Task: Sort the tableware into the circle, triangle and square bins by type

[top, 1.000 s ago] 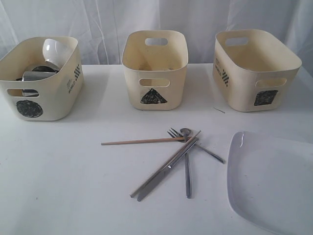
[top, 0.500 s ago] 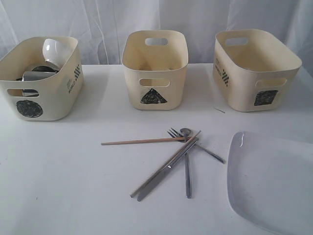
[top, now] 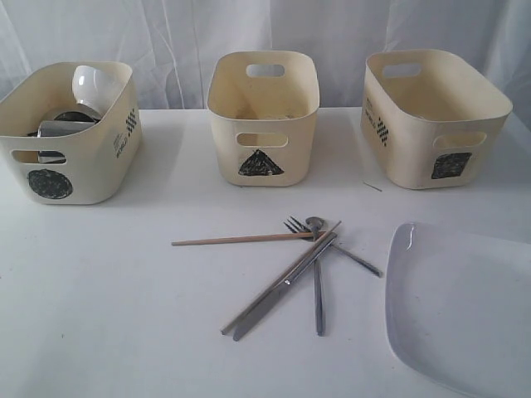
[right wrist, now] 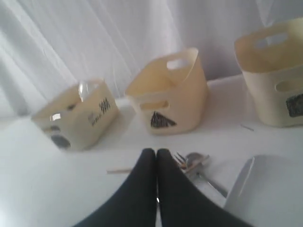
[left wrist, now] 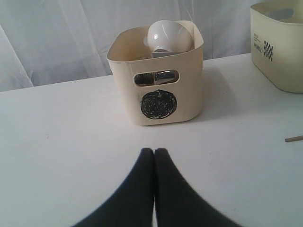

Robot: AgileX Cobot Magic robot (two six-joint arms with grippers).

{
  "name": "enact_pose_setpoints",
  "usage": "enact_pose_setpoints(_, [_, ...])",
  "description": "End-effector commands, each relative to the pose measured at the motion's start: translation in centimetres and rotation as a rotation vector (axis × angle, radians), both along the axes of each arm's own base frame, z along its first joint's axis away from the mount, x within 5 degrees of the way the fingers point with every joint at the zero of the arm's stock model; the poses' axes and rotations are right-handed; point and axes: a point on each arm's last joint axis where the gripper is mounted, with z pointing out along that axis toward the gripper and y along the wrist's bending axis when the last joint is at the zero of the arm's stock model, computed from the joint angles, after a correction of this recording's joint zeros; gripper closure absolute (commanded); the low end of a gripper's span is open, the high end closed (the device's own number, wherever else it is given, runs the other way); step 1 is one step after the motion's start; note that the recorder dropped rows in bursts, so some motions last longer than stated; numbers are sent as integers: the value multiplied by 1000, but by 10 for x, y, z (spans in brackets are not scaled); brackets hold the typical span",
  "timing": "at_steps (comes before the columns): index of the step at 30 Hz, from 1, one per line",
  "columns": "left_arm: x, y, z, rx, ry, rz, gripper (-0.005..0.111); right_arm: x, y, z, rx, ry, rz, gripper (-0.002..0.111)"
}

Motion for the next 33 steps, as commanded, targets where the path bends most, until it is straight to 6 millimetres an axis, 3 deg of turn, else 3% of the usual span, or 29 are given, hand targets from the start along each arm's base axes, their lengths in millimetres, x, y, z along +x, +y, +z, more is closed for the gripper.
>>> enact_pose_setpoints(1, [0,0,-1,-6,-2,-1,107,45,12,32,-303,205,220,92])
enact_pose_setpoints(3, [0,0,-1,-6,-2,-1,107,96,21,54,-343,365,344,64])
enact_pose_setpoints(6, [0,0,-1,-6,-2,-1,107,152,30,52,-254,566,366,56])
enact_pose_setpoints(8, [0,0,-1,-6,-2,-1,107,183,42,29,-271,658,349,56])
enact_pose_setpoints(9, [0,0,-1,-6,-2,-1,107,198,51,9,-277,735,317,56])
enact_pose_setpoints(10, [0,0,-1,-6,-2,-1,107,205,55,2,-247,760,282,56])
enact_pose_setpoints(11, [0,0,-1,-6,-2,-1,107,220,67,-18,-157,839,197,55])
enact_pose_setpoints(15, [0,0,-1,-6,-2,-1,107,235,97,-52,-27,940,84,54])
enact_pose_setpoints(18, [0,0,-1,-6,-2,-1,107,244,126,-89,23,1010,22,54])
enact_pose_setpoints(21, [0,0,-1,-6,-2,-1,107,252,137,-115,37,1087,-66,54])
enact_pose_setpoints(25, [0,0,-1,-6,-2,-1,107,260,148,-125,10,1088,-118,54])
enact_pose_setpoints(33, [0,0,-1,-6,-2,-1,107,276,163,-121,-32,1036,-174,54])
